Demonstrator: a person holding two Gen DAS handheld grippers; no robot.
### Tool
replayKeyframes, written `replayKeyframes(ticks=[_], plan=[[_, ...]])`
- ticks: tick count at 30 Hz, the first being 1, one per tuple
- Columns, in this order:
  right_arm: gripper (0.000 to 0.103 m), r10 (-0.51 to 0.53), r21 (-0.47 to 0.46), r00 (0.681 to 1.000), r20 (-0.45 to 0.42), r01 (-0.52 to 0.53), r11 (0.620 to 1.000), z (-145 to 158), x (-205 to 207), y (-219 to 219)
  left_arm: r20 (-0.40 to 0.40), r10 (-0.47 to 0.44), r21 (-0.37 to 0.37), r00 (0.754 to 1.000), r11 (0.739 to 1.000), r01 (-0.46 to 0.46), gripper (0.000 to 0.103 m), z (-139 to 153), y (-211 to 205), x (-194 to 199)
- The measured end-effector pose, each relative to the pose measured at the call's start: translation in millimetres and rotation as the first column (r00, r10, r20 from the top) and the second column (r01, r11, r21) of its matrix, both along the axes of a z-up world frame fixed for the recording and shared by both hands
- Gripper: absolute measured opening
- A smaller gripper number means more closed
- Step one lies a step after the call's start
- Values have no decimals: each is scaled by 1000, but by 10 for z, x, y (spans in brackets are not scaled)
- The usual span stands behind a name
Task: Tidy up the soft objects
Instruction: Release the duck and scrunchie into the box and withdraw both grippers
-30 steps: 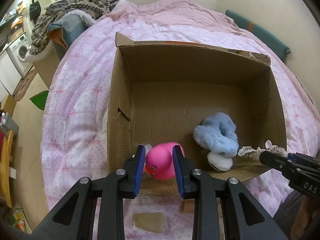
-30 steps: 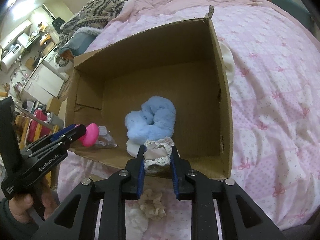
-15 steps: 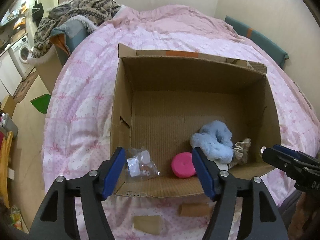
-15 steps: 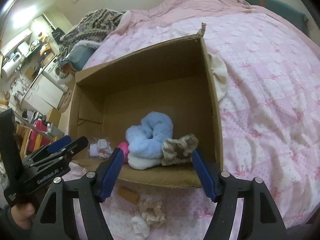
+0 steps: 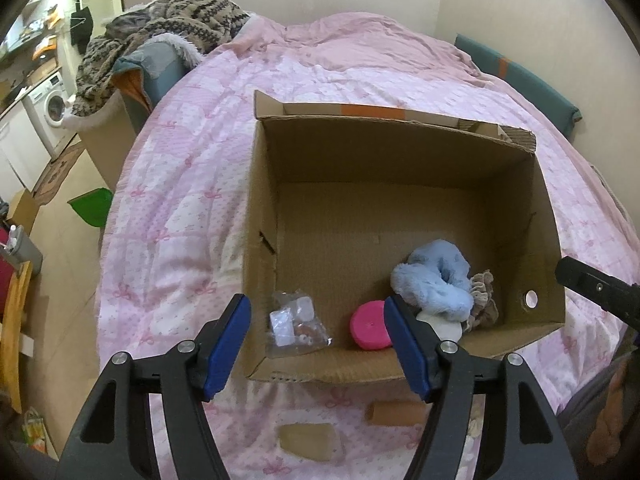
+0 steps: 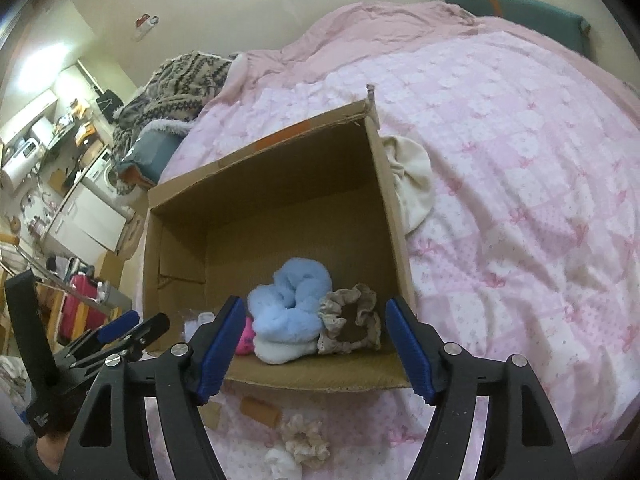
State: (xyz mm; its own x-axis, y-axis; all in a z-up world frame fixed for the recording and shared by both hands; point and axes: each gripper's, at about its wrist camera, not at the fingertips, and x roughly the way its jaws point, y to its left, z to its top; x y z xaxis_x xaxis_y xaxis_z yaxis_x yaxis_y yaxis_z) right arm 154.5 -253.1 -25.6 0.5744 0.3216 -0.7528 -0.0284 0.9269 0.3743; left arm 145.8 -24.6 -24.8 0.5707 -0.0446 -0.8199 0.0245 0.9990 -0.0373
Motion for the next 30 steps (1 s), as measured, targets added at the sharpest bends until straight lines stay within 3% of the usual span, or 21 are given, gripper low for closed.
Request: replayKeyframes(ticks=[18,22,26,30], plan=[[76,23,75,999,-44,-19,997,26,-303,-23,-52,90,-3,995,996,-90,66,83,296,-456],[76,34,84,995,-98,-26,996,-76,-423,23,-115,134,-33,984,990,-139,66,-29,445,-524],[76,56,121,987,-154,-37,992,-201,-507,57,-213,190,-81,958,974,-211,66,-230,615,-533],[76,53,114,978,-204,-30,993,-316,-541,97,-277,210,-75,938,968,-239,66,-395,651,-495]])
